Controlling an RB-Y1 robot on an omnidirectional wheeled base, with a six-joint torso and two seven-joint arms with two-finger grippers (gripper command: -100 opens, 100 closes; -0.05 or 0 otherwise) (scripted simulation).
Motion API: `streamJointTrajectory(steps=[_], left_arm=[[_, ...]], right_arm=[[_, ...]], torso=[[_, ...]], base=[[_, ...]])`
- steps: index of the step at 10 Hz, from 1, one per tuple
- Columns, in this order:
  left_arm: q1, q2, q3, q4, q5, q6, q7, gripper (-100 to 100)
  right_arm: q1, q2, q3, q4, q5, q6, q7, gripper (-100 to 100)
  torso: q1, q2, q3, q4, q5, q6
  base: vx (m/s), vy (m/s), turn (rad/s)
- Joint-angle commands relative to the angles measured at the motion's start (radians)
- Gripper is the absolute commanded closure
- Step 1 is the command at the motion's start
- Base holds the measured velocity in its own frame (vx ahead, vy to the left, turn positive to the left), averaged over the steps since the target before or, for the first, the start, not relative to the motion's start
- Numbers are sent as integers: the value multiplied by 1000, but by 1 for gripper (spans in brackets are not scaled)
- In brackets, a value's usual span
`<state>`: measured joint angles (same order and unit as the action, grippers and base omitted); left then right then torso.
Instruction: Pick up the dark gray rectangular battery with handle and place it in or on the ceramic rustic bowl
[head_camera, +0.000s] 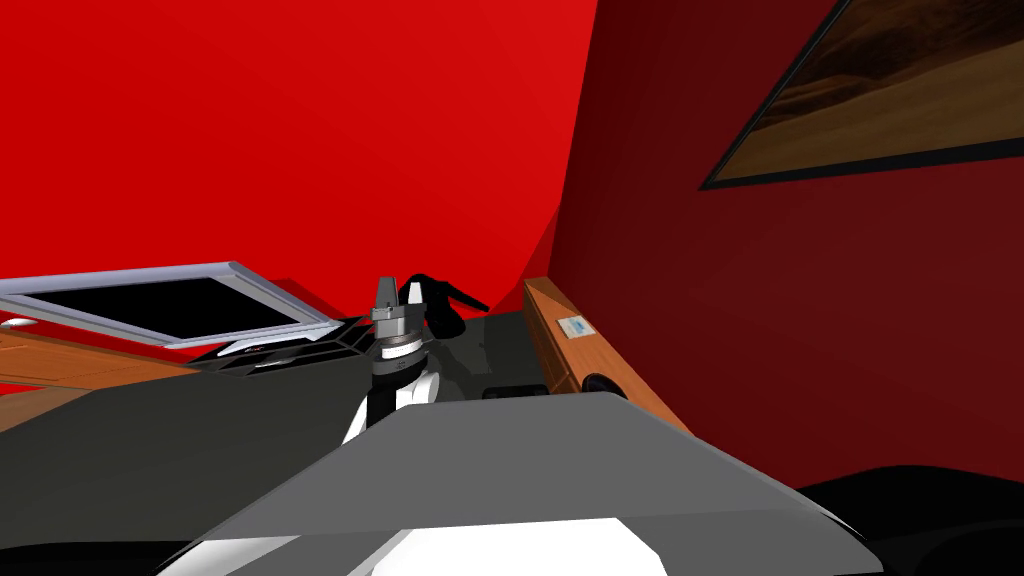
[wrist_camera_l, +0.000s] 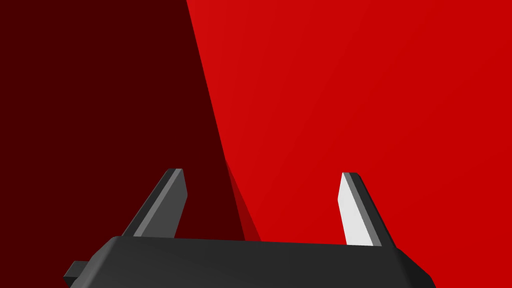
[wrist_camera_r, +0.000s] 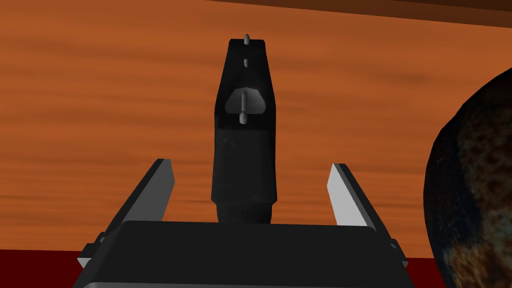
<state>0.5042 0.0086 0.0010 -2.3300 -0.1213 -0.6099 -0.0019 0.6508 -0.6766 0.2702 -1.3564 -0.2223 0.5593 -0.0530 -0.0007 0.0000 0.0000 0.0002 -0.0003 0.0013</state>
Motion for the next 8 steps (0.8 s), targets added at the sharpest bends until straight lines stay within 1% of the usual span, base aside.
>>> streamJointTrajectory(steps=[1, 2, 6, 7, 8], left_arm=[[0, 0, 0, 0, 0, 0, 0, 0], [0, 0, 0, 0, 0, 0, 0, 0], [0, 0, 0, 0, 0, 0, 0, 0], [0, 0, 0, 0, 0, 0, 0, 0], [0, 0, 0, 0, 0, 0, 0, 0]], right_arm=[[0, 0, 0, 0, 0, 0, 0, -100], [-1, 2, 0, 4, 1, -3, 1, 100], [-1, 1, 0, 4, 1, -2, 1, 100], [-1, 2, 0, 4, 1, -2, 1, 0], [14, -14, -2, -29, -4, 10, -5, 100]], torso=[[0, 0, 0, 0, 0, 0], [1, 0, 0, 0, 0, 0], [2, 0, 0, 0, 0, 0], [2, 0, 0, 0, 0, 0], [2, 0, 0, 0, 0, 0]], base=[[-2, -11, 7], [0, 0, 0], [0, 0, 0], [0, 0, 0], [5, 13, -29]])
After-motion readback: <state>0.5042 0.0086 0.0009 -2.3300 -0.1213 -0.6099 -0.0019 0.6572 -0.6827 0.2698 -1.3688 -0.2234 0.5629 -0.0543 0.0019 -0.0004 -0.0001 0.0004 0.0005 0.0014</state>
